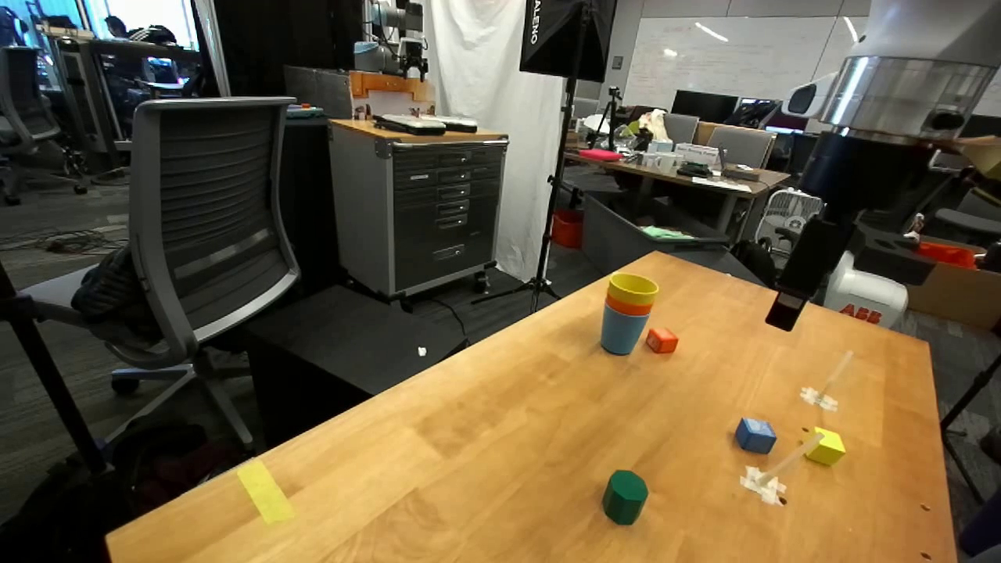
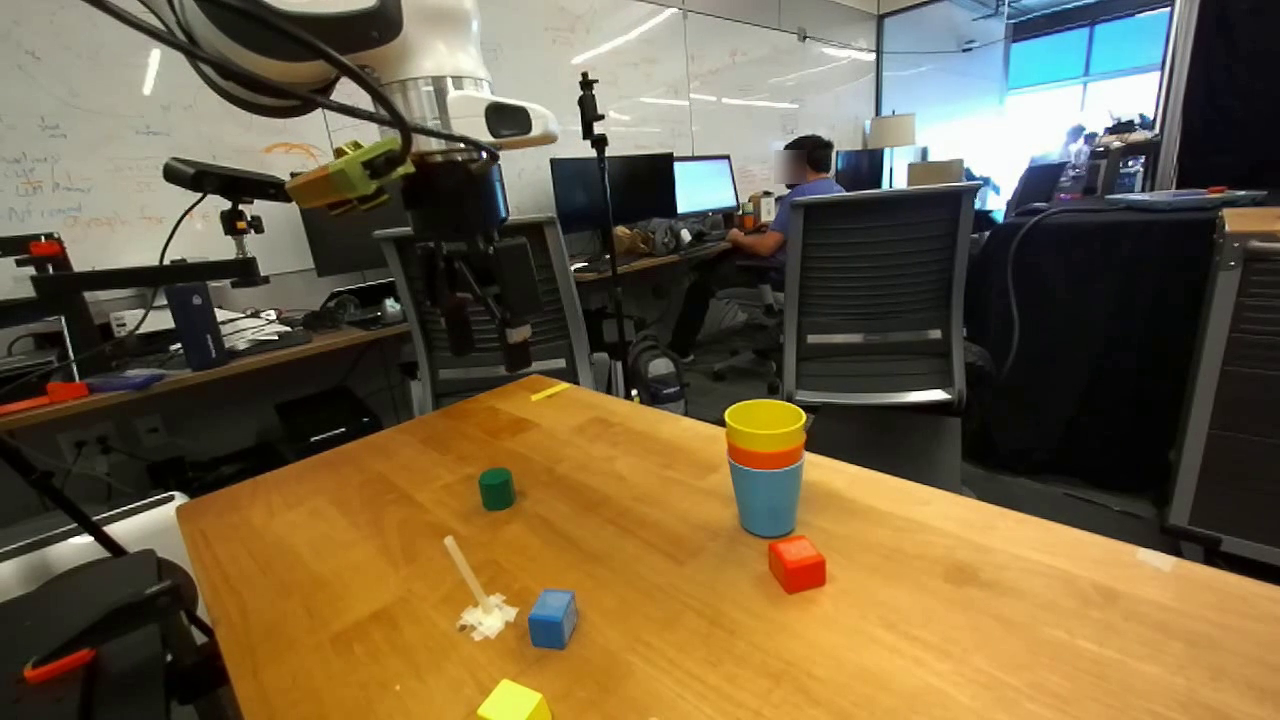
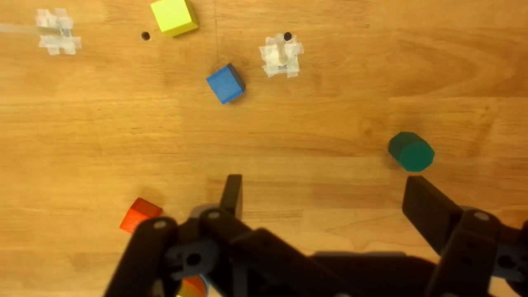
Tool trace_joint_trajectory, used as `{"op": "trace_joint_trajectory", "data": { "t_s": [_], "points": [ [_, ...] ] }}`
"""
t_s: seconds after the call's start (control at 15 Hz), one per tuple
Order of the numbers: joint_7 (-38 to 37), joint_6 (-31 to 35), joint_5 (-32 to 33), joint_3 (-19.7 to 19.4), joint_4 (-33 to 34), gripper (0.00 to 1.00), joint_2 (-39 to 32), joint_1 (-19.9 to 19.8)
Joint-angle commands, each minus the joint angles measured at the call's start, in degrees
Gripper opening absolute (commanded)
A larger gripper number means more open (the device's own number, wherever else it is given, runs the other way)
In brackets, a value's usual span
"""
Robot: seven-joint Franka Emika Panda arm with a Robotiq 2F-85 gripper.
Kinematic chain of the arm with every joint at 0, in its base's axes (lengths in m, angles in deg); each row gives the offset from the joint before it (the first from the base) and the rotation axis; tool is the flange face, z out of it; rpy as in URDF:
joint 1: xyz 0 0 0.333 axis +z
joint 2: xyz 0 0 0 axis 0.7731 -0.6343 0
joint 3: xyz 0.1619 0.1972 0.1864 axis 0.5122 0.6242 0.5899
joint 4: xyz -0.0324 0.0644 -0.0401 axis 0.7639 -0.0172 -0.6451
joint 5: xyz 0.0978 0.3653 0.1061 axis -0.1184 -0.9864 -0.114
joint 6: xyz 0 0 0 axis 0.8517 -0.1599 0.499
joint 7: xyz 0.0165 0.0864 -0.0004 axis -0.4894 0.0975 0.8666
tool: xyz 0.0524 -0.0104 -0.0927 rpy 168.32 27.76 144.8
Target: Stack up all the cups on the table
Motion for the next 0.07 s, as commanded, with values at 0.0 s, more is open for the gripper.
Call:
{"op": "trace_joint_trajectory", "data": {
  "t_s": [0.0],
  "points": [
    [0.04, -0.13, -0.08, 0.66, 0.07, 1.0, 0.01, -0.64]
  ]
}}
